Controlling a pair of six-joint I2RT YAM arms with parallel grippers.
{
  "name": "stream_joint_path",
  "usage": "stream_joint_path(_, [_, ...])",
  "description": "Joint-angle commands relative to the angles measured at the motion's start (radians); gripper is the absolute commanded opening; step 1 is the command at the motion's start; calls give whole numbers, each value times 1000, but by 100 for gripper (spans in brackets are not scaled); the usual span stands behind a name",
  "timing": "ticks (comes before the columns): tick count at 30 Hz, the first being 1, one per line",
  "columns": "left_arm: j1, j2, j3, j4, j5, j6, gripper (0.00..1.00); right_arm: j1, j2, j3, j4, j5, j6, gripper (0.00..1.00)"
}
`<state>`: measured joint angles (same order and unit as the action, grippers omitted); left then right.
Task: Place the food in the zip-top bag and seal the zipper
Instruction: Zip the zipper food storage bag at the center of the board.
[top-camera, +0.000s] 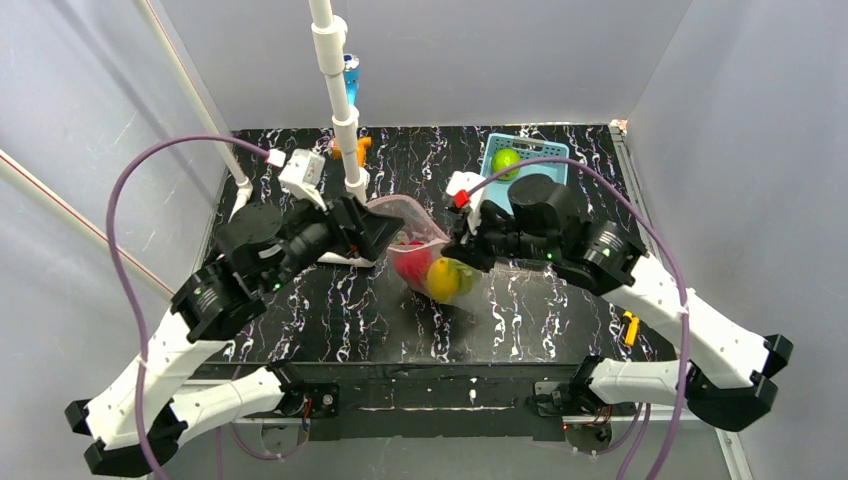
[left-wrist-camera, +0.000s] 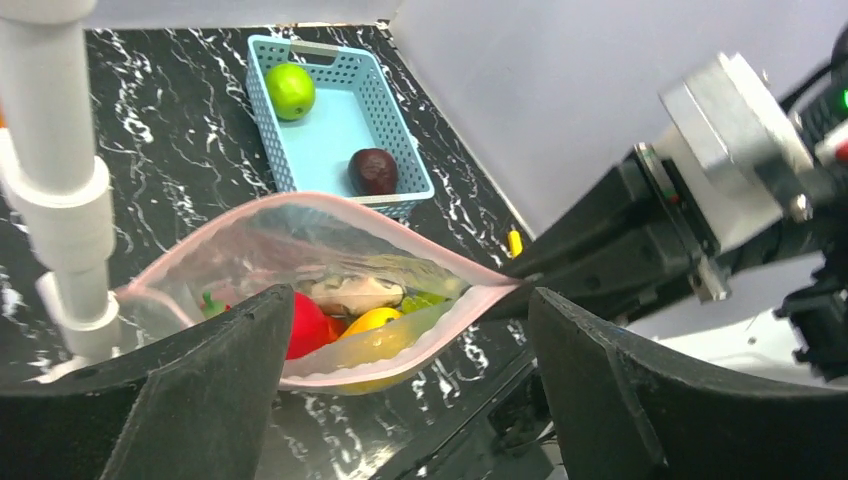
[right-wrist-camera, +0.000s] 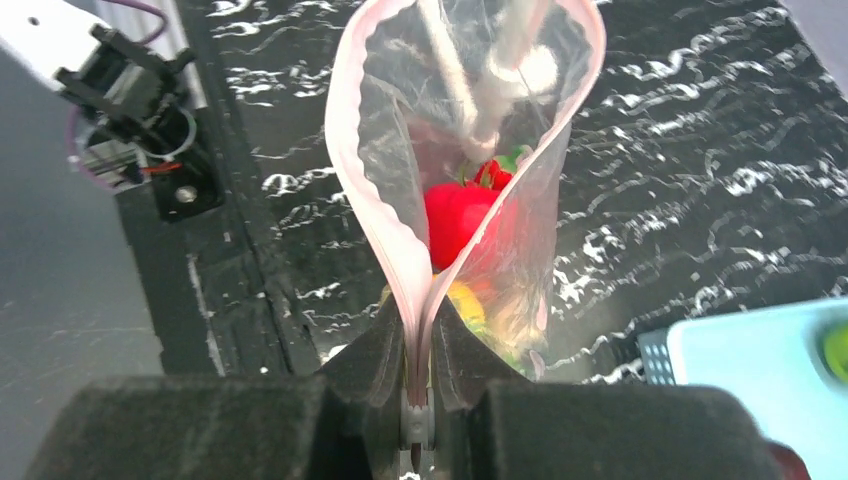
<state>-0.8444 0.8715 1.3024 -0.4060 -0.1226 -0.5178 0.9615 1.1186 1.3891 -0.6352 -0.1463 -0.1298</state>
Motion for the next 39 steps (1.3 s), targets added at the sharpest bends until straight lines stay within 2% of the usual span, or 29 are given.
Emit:
stream_joint_path(1, [5,-61,59,-138,63,183,87,-3,57,192,-1,-230,-36,1])
stream_joint_path(5, [5,-70,138,-231,183,266,89,-13,104,266,13,-357,-4,1])
stream_joint_path(10, [5,0,237,-289,269,345,89,-171,48,67,158,-489,84,1])
stream_joint_path(18, [5,83,180,-202,347,326,92,-206,34,-97,135,-407,62,1])
stream_joint_path(23, [5,148,185,-200,382,321,92,-220,17,-105,139,-386,66,1])
stream_joint_path(30, [5,157,107,-135,434,377,92,-233,19,-108,149,-420,68,1])
stream_joint_path(32, [20,188,115,-168,418,383,92,-235,17,-108,155,-431,72,1])
stream_joint_path(35, [40,245,153,-217,503,402,92,-238,11,-111,158,-447,80,1])
stream_joint_path(37, [42,275,160,-220,571,413,94,-240,8,-114,158,-460,81,1])
stream_joint_path(39, [43,308,181,-258,581,440,98,-241,1,-118,157,-469,82,1])
